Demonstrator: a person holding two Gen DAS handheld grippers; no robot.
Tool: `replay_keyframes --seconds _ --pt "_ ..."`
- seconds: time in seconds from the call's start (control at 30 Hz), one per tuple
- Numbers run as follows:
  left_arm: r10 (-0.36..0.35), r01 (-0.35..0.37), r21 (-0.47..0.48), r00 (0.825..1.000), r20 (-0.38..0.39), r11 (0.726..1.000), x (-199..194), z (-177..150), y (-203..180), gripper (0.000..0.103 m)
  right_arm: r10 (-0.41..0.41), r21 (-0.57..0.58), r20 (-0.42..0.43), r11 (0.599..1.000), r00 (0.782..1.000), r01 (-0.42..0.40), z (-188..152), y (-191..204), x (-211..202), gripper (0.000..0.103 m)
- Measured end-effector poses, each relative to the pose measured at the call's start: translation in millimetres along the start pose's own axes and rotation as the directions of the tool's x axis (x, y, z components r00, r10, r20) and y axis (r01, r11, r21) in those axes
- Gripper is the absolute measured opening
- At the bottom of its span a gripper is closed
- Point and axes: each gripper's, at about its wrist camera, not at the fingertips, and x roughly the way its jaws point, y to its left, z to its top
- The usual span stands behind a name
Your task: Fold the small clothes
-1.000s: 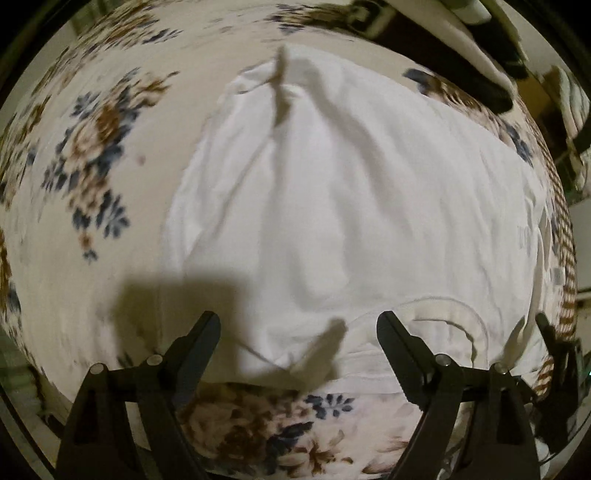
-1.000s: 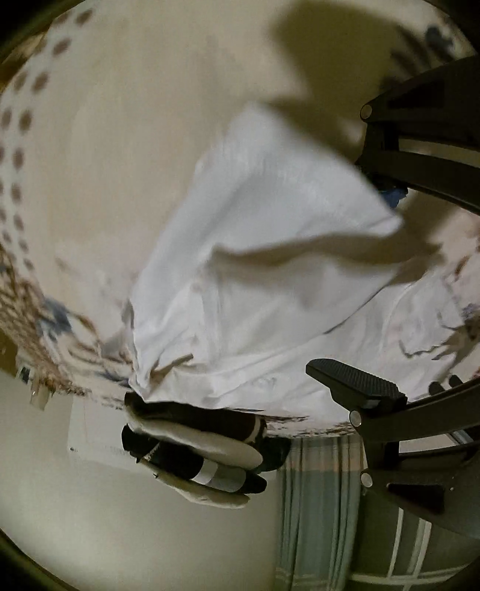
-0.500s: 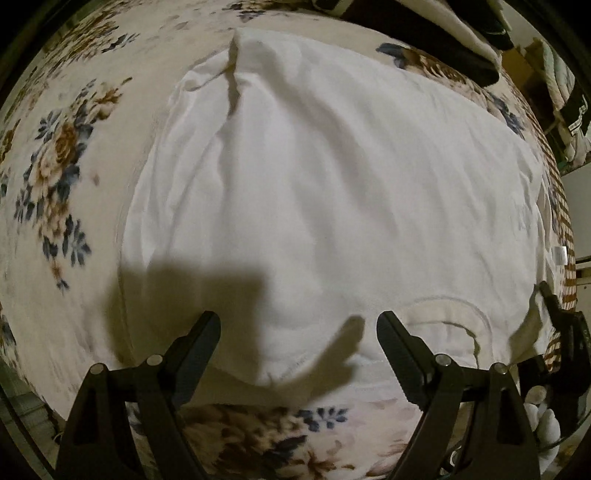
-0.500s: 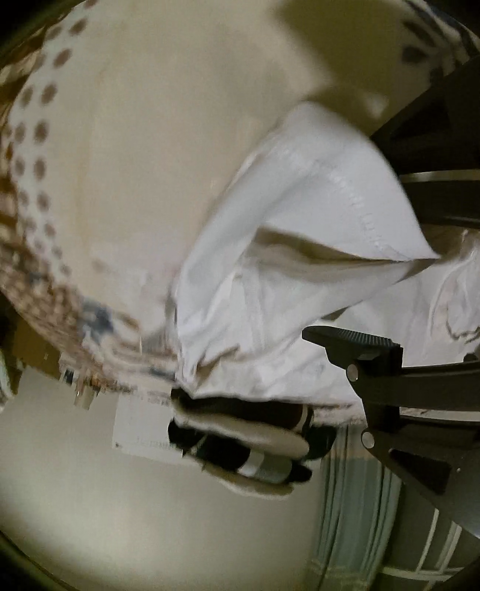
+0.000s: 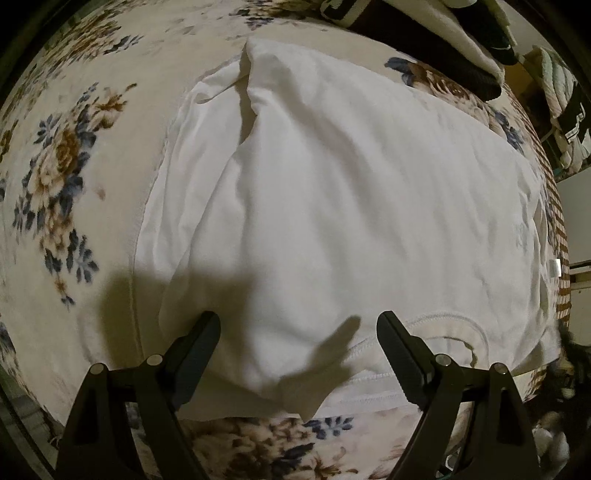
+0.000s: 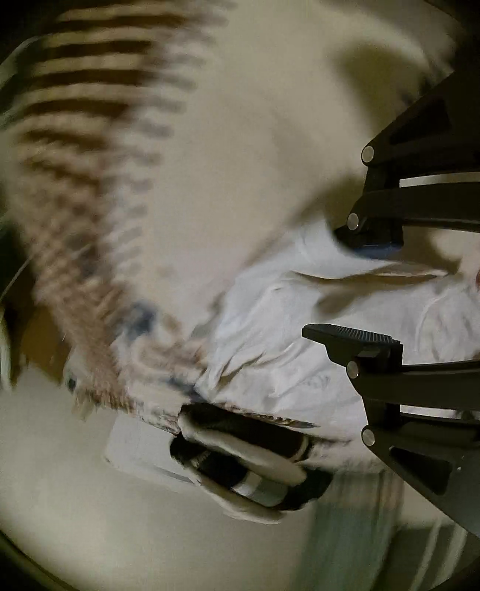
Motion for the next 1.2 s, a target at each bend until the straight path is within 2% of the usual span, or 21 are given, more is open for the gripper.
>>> replay_keyframes --seconds 0.07,0.17,0.27,0.3,0.33,0.37,0.43,0.5,0.57,0.63,0.7,0.73,0.77,0.83,0.87,0.93,0.97,1.03,1.07,1.13,1.2 --pt "0.0 0.0 -0.002 1.0 0.003 1.0 -2 -5 -1 0.087 -0.022 -0.11 -0.015 0.994 1.0 0.02 7 18 -5 0.034" --pt "-0.003 0.003 -0.014 1.0 0.001 1.0 -3 -10 -7 0.087 -0.054 -0.212 -0.08 0.977 0.995 0.036 16 34 17 0.034" --pt "-0.002 0.002 -0.014 1.0 0.005 1.0 -3 -11 -11 0.087 -0.158 -0.295 -0.154 0.949 0.975 0.108 19 39 50 0.033" --pt "0.0 0.0 -0.012 1.0 0.006 1.0 -2 -13 -16 0.087 -0.172 -0.31 -0.156 0.943 0.973 0.117 18 40 52 0.029" --pt "0.002 -0.002 -0.01 1.0 0.005 1.0 -1 -12 -17 0.087 -0.2 -0.334 -0.152 0.932 0.968 0.141 17 41 53 0.013" --pt "0.0 0.0 -0.01 1.0 0.004 1.0 -1 -12 -18 0.087 -0.22 -0.341 -0.141 0.926 0.965 0.161 16 37 48 0.007" --pt "0.002 -0.002 -0.011 1.0 0.002 1.0 0 -13 -20 0.087 -0.274 -0.325 -0.114 0.919 0.955 0.224 18 30 36 0.006" --pt "-0.001 0.001 -0.019 1.0 -0.001 1.0 2 -12 -23 0.087 -0.318 -0.278 -0.124 0.92 0.94 0.275 22 14 26 0.006" --pt "-0.002 0.002 -0.026 1.0 -0.001 1.0 3 -12 -24 0.087 -0.355 -0.159 -0.193 0.931 0.915 0.328 26 -21 17 0.008" --pt "-0.005 0.005 -0.032 1.0 -0.001 0.999 3 -12 -26 0.087 -0.335 -0.042 -0.232 0.941 0.913 0.334 29 -47 8 0.013" --pt "-0.004 0.004 -0.028 1.0 0.002 1.0 2 -13 -29 0.087 -0.286 0.049 -0.213 0.952 0.934 0.303 28 -61 -8 0.019" --pt "-0.002 0.002 -0.022 1.0 0.003 1.0 2 -14 -31 0.087 -0.247 0.065 -0.18 0.963 0.952 0.262 27 -58 -16 0.026" --pt "0.002 -0.002 -0.012 1.0 0.005 1.0 2 -14 -33 0.087 -0.198 0.044 -0.137 0.978 0.97 0.206 28 -47 -24 0.031" --pt "0.007 -0.007 0.005 1.0 0.012 1.0 0 -15 -38 0.087 -0.128 -0.041 -0.1 0.991 0.987 0.125 29 -20 -27 0.033" --pt "0.01 -0.01 0.014 1.0 0.015 1.0 0 -15 -42 0.087 -0.11 -0.091 -0.101 0.991 0.989 0.101 30 -7 -21 0.038" --pt "0.017 -0.017 0.028 1.0 0.02 0.999 2 -15 -49 0.087 -0.128 -0.164 -0.139 0.981 0.982 0.105 31 13 1 0.047" --pt "0.016 -0.016 0.029 1.0 0.019 0.999 3 -15 -50 0.087 -0.117 -0.181 -0.181 0.98 0.976 0.084 30 18 19 0.047" --pt "0.01 -0.01 0.028 1.0 0.017 1.0 4 -13 -56 0.086 -0.189 -0.23 -0.256 0.965 0.948 0.13 26 21 54 0.047" --pt "0.008 -0.008 0.031 1.0 0.018 0.999 5 -12 -59 0.087 -0.21 -0.242 -0.257 0.959 0.943 0.147 27 21 61 0.033" --pt "0.003 -0.004 0.043 1.0 0.025 0.999 3 -10 -66 0.087 -0.207 -0.232 -0.219 0.96 0.954 0.155 31 19 55 0.007" --pt "0.002 -0.004 0.056 0.999 0.035 0.998 2 -7 -72 0.087 -0.243 -0.253 -0.158 0.947 0.957 0.198 37 20 42 0.003"
